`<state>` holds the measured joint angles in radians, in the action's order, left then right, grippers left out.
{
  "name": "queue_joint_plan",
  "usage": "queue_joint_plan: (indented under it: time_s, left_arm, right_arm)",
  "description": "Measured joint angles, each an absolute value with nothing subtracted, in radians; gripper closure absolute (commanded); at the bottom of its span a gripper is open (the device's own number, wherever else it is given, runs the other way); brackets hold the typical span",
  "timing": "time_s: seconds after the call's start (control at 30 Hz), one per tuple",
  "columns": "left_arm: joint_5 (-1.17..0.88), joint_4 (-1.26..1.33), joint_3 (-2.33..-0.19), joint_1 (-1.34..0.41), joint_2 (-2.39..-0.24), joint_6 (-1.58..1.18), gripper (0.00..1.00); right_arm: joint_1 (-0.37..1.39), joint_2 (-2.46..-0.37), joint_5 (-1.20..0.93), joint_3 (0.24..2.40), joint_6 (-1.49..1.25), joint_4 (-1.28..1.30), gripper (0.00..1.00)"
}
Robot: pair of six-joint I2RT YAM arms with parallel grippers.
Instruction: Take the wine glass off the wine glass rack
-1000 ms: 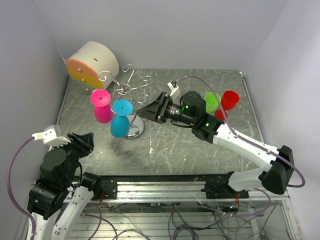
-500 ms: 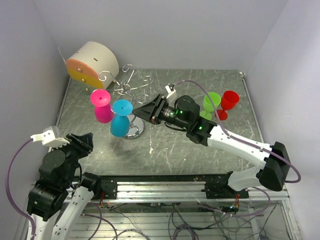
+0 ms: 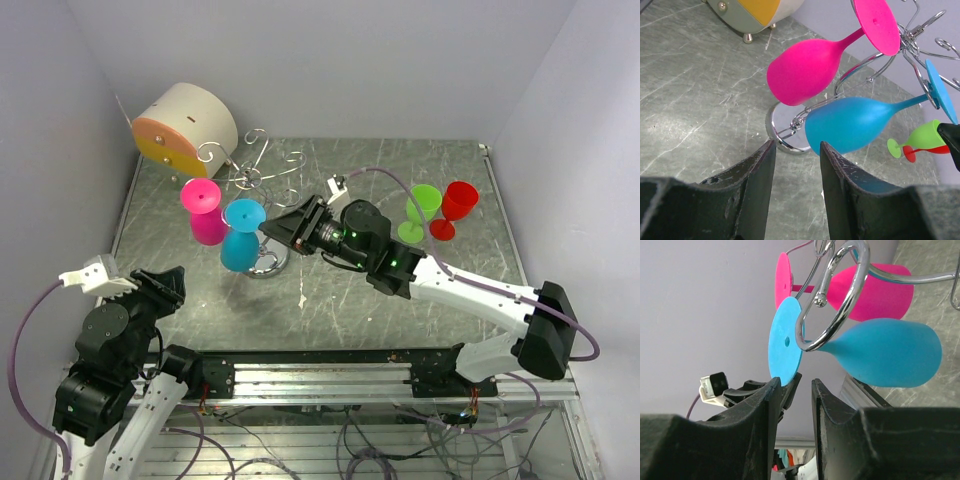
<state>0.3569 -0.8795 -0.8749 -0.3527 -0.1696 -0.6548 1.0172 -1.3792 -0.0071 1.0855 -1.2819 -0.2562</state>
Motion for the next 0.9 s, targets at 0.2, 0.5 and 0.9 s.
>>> queue_joint_plan:
  time_s: [0.2,0.5,0.9]
  left_arm:
    - [0.357,-0.879,-0.875,-0.353,-0.167,-0.655,0.49]
    - [0.357,-0.879,-0.875,-0.353,-0.166,-0.655,0.49]
    - [0.357,-0.879,-0.875,-0.353,-0.163,-0.655,0.49]
  right_arm:
    - [1.024,-1.394,0.027,1.086,-1.281,-0.265,0.69]
    - [1.029,-1.406,0.064,1.086,-1.282,-0.328,0.69]
    - [1.029,-1.458,0.072,1.088,-1.283,-0.377,0.86]
